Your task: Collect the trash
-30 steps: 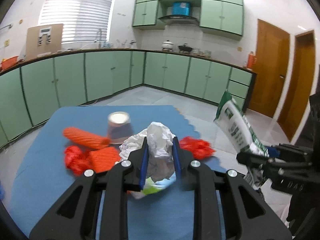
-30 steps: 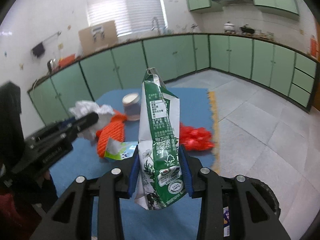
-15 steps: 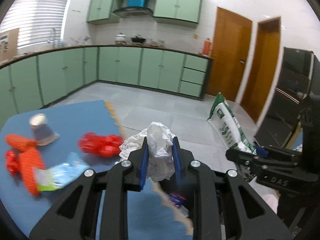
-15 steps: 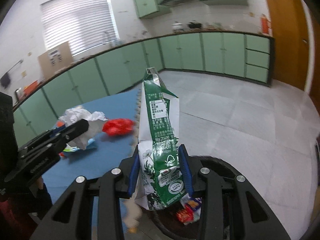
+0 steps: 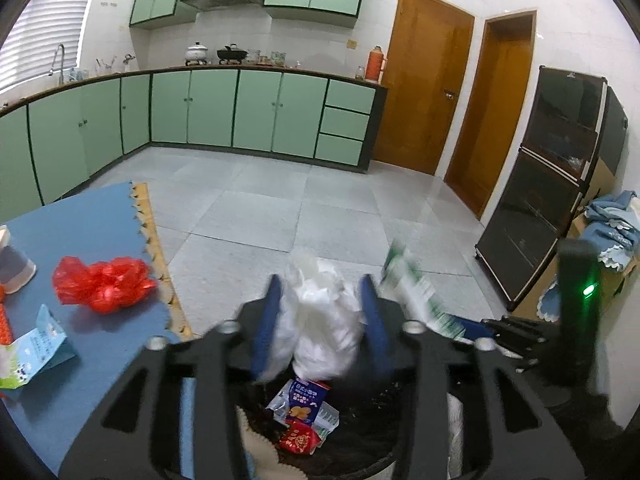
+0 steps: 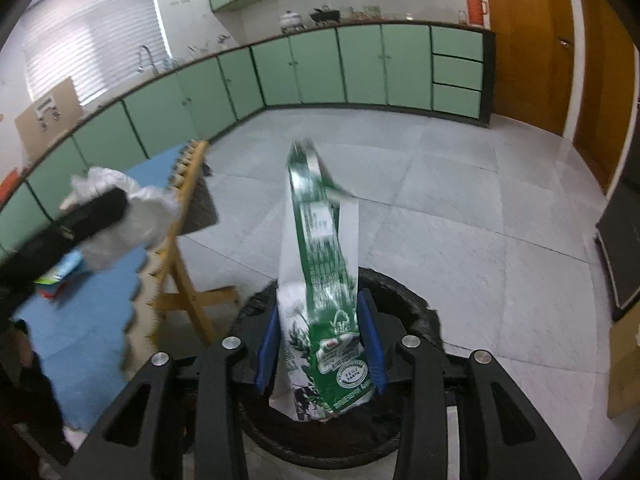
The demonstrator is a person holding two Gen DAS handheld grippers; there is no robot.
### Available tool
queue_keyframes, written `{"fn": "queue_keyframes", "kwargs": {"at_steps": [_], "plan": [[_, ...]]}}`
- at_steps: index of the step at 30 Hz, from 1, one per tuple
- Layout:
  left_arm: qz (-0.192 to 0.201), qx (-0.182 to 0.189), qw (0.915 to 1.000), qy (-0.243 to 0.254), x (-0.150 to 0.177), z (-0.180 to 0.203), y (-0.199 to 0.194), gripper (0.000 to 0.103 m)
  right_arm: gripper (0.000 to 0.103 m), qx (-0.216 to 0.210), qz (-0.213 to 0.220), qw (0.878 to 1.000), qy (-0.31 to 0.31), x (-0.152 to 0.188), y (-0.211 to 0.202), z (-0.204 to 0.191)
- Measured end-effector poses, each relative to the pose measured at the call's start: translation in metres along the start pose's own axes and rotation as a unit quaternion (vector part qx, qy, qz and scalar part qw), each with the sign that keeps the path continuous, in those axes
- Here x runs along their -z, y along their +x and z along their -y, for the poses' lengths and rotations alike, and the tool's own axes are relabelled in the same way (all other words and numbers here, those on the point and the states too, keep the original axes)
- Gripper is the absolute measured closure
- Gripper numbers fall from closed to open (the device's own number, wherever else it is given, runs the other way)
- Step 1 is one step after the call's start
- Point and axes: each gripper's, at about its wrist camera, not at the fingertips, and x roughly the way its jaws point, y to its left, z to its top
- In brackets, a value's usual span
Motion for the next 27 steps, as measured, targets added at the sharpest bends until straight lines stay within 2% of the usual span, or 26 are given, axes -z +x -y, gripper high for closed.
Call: {"fn": "queue_keyframes", "kwargs": {"at_steps": [2, 8, 13, 18, 20, 24, 27], "plan": [[0.003, -0.001, 1.0000, 0.002, -0.002, 0.001, 0.001, 0.040, 0.051, 0.010, -0.005, 1.000, 0.004, 0.003, 0.005, 0.005], [0.007, -0.004, 1.0000, -0.004, -0.003, -0.001, -0.001, 0.035, 0.039, 0.016, 0.005, 1.000, 0.015, 0.004, 0.001, 0.008], [0.022, -0.028, 0.9994, -0.006, -0.004, -0.011, -0.021, 0.031, 0.025, 0.005, 0.045, 0.999, 0.007, -0.006, -0.018, -0.008], [0.048, -0.083, 0.9954, -0.007, -0.002, -0.042, -0.059, 0.026, 0.013, -0.012, 0.083, 0.996, -0.021, -0.018, -0.035, -0.044], [0.054, -0.108, 0.9927, -0.012, 0.001, -0.056, -0.074, 0.025, 0.011, -0.023, 0.093, 0.995, -0.036, -0.021, -0.038, -0.062], [0.059, -0.199, 0.9780, -0.018, 0.012, -0.098, -0.103, 0.025, 0.011, -0.050, 0.101, 0.992, -0.062, -0.024, -0.038, -0.098], [0.051, -0.246, 0.9674, -0.033, 0.024, -0.129, -0.117, 0.025, 0.011, -0.063, 0.098, 0.990, -0.083, -0.024, -0.033, -0.121]]}}
